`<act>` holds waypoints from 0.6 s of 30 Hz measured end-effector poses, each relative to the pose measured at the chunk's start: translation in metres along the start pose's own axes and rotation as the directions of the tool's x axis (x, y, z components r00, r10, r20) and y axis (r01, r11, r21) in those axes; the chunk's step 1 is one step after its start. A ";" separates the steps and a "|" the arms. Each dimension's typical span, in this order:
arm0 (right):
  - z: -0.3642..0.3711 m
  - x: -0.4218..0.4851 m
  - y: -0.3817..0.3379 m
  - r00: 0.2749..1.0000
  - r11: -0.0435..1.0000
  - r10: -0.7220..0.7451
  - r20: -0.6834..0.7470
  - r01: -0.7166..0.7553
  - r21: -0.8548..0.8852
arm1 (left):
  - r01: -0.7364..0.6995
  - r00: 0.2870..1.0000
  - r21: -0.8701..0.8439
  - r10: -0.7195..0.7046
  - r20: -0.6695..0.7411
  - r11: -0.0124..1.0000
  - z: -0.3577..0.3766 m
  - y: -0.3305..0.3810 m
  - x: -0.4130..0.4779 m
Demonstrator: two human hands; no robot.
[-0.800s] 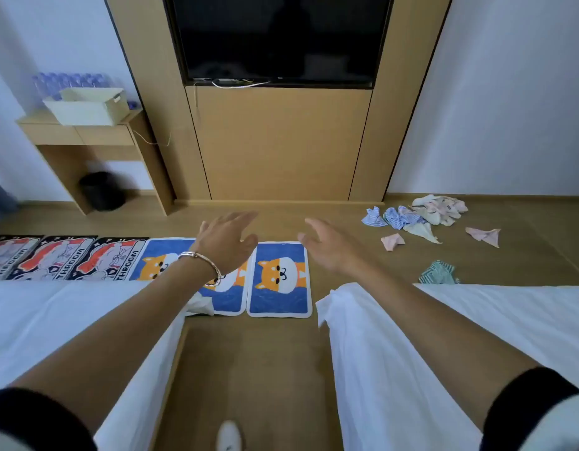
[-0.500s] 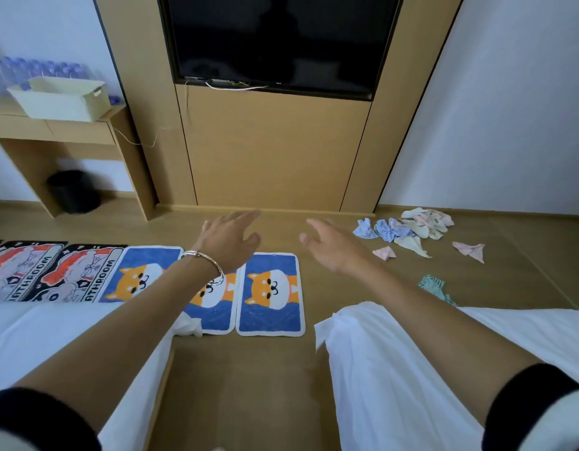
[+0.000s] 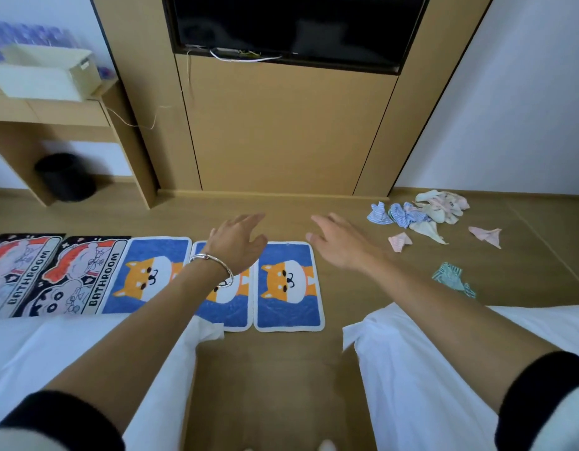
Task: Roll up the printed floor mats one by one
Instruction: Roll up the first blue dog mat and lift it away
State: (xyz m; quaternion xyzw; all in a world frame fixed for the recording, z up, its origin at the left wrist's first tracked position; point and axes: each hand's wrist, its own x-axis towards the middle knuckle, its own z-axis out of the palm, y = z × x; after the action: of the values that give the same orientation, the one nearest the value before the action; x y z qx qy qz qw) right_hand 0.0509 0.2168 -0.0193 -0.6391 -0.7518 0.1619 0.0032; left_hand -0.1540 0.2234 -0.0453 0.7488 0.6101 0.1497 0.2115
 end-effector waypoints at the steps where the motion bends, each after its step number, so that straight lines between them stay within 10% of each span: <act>1: 0.002 0.006 -0.001 1.000 1.000 -0.002 0.004 0.002 0.003 | -0.003 1.000 -0.013 0.003 0.005 1.000 0.000 -0.003 0.006; 18: -0.019 0.152 0.098 0.999 0.982 -0.050 -0.017 0.052 0.180 | 0.013 0.997 0.086 -0.019 0.069 0.996 0.022 0.034 0.173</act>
State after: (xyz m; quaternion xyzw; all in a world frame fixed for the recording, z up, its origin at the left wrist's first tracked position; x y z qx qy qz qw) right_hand 0.1215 0.3801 -0.0560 -0.6178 -0.7501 0.2254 0.0699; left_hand -0.0783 0.3843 -0.0530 0.7569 0.6142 0.0955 0.2018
